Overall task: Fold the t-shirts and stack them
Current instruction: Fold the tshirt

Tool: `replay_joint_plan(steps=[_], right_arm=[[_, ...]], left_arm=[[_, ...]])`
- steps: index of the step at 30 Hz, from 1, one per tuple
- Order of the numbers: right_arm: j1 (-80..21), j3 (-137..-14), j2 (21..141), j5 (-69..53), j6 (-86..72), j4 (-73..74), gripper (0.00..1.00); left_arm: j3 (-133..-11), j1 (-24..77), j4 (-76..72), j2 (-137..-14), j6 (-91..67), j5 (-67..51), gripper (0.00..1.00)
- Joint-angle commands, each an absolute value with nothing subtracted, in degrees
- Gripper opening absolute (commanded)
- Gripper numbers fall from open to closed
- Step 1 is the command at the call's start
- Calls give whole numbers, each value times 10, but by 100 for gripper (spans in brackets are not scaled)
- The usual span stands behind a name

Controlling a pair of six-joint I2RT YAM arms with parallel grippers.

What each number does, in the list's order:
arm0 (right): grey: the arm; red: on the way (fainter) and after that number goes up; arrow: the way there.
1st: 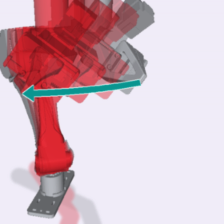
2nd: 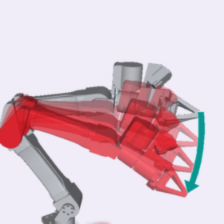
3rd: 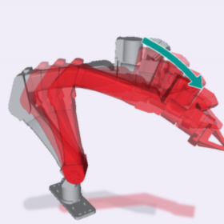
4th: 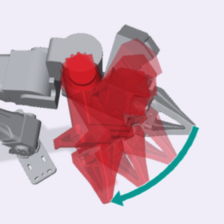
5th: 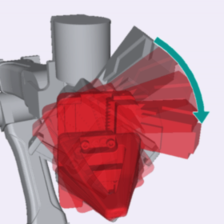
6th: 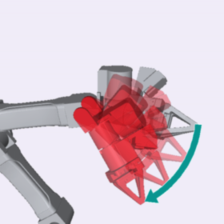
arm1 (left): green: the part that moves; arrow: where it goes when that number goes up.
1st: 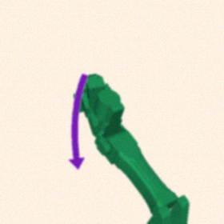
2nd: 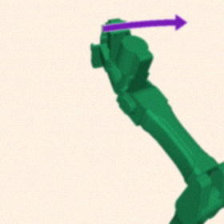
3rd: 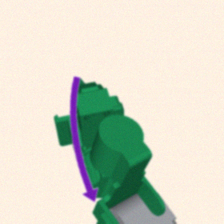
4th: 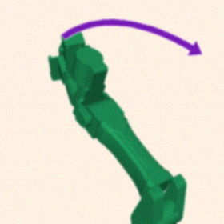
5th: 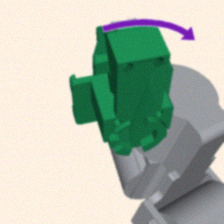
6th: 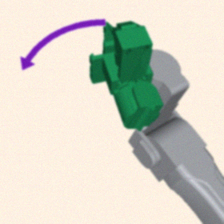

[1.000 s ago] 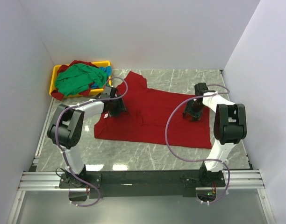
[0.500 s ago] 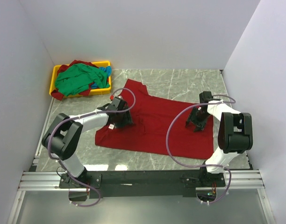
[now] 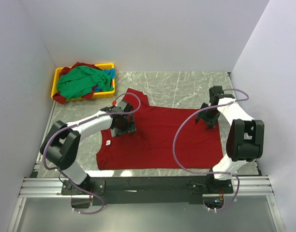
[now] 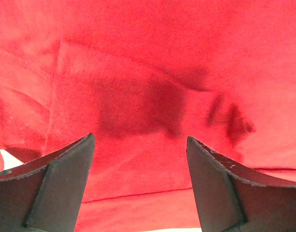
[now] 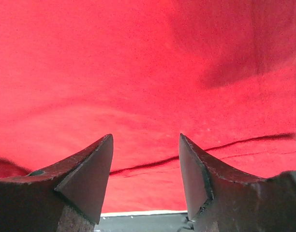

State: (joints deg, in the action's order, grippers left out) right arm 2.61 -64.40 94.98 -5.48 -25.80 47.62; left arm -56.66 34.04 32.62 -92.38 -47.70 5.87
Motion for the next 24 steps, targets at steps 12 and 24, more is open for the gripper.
replay_joint_plan(steps=[12,24], right_arm=[[64,-859,1013,34,-199,512,64],[139,-961,1121,10,-207,466,63]], left_arm=[[-924,287,354,-1097,-396,27,84],[-1086,217,343,-1226,-390,-32,83]])
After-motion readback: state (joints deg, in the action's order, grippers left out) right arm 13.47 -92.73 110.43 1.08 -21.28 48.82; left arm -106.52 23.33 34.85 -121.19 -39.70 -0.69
